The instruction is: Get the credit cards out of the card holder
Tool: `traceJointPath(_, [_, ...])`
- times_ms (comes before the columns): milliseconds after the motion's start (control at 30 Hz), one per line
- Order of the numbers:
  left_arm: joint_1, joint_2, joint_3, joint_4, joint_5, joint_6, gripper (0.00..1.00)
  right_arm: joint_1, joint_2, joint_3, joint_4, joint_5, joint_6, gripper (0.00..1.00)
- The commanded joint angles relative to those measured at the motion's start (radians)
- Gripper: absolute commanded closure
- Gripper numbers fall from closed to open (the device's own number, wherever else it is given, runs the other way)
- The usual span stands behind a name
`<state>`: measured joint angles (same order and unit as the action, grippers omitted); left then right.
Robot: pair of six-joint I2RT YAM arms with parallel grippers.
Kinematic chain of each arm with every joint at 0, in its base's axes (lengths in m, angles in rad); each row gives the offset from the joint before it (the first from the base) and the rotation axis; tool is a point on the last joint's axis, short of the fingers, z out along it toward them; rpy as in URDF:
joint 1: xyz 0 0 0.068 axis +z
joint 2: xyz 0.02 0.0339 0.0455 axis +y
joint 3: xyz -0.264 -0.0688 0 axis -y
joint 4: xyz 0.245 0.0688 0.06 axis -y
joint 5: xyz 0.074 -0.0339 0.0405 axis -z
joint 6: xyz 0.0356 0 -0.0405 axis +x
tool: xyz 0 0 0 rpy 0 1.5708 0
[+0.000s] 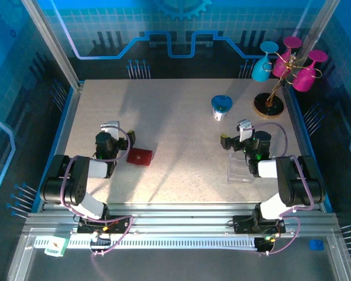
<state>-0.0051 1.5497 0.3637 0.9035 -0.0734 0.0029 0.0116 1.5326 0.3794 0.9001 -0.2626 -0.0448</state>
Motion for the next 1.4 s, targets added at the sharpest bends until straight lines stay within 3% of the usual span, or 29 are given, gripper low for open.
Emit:
traceJointPath(0, [-0.006, 0.003, 0.018, 0.02, 0.019, 0.015, 0.01, -0.014, 0.009, -0.005, 0.041, 0.01, 0.002, 0.0])
traceJointPath(1100, [-0.006, 0.003, 0.021, 0.017, 0.022, 0.013, 0.01, -0.015, 0.01, -0.001, 0.033, 0.031, 0.01, 0.0])
traceJointPath(1200, [-0.008, -0.004, 0.016, 0.024, 0.019, 0.021, 0.01, -0.004, 0.003, -0.011, 0.044, 0.115, 0.028, 0.0])
traceJointPath(1367, [-0.054, -0.099, 0.085, -0.178, -0.079, 0.044, 0.01, 0.001, -0.062, -0.003, -0.022, 0.172, 0.043, 0.0])
